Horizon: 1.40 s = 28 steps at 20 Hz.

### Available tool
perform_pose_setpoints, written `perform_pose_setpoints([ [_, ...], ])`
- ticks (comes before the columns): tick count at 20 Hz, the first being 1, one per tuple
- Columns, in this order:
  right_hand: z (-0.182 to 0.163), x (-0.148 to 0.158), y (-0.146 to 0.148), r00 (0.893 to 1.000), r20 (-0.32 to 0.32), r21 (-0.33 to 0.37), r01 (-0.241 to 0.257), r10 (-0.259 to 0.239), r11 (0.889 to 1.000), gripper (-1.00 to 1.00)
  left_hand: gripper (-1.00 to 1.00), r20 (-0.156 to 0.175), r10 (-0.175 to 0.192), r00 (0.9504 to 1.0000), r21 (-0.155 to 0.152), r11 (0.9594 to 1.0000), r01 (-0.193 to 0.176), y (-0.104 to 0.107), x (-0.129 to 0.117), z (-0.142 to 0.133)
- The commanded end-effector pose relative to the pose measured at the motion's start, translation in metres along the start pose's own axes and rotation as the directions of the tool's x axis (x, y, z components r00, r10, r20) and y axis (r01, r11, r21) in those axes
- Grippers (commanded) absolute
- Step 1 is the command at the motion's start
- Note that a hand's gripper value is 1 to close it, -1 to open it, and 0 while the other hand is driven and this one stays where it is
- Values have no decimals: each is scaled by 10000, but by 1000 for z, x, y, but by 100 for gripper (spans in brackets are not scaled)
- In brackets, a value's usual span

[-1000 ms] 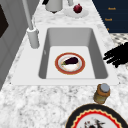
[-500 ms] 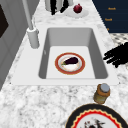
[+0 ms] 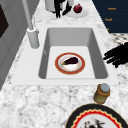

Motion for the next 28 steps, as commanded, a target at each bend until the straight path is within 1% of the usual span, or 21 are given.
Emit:
perform_pose_setpoints([
  [1,22,0,-11,9993,-102,-750,-359,353,9965,-100,0,0,0,10000,0,10000,0,0,0,0],
  [4,27,3,-6,9994,14,-513,-349,351,9981,-100,0,0,0,10000,0,10000,0,0,0,0],
  [5,31,4,-3,9985,-121,-805,-546,538,9953,-100,0,0,0,10000,0,10000,0,0,0,0],
  [6,34,5,-3,9980,-136,-913,-631,621,9938,-100,0,0,0,10000,0,10000,0,0,0,0],
  [7,42,3,-6,9968,-275,-1380,-780,749,9873,-100,0,0,0,10000,0,10000,0,0,0,0],
  [9,47,5,-19,9950,-309,-1399,-980,946,9853,-100,0,0,0,10000,0,10000,0,0,0,0],
  [12,61,3,-39,9957,-170,-1171,-922,908,9888,-100,0,0,0,10000,0,10000,0,0,0,0],
  [16,78,-1,-64,9953,-173,-1109,-968,955,9891,-100,0,0,0,10000,0,10000,0,0,0,0],
  [17,75,-3,-68,9958,-147,-1009,-919,909,9906,-100,0,0,0,10000,0,10000,0,0,0,0],
  [18,64,-6,-66,9971,-67,-827,-755,752,9937,-100,0,0,0,10000,0,10000,0,0,0,0],
  [19,55,-8,-66,9976,-34,-782,-698,698,9945,-100,0,0,0,10000,0,10000,0,0,0,0],
  [20,37,-11,-66,9972,34,-636,-738,742,9952,-100,0,0,0,10000,0,10000,0,0,0,0],
  [21,27,-14,-61,9958,35,-602,-915,919,9940,-100,0,0,0,10000,0,10000,0,0,0,0],
  [23,6,-19,-56,9937,-63,-725,-1120,1119,9911,-100,0,0,0,10000,0,10000,0,0,0,0],
  [28,-45,-34,-47,9935,-54,-779,-1142,1141,9904,-100,0,0,0,10000,0,10000,0,0,0,0],
])
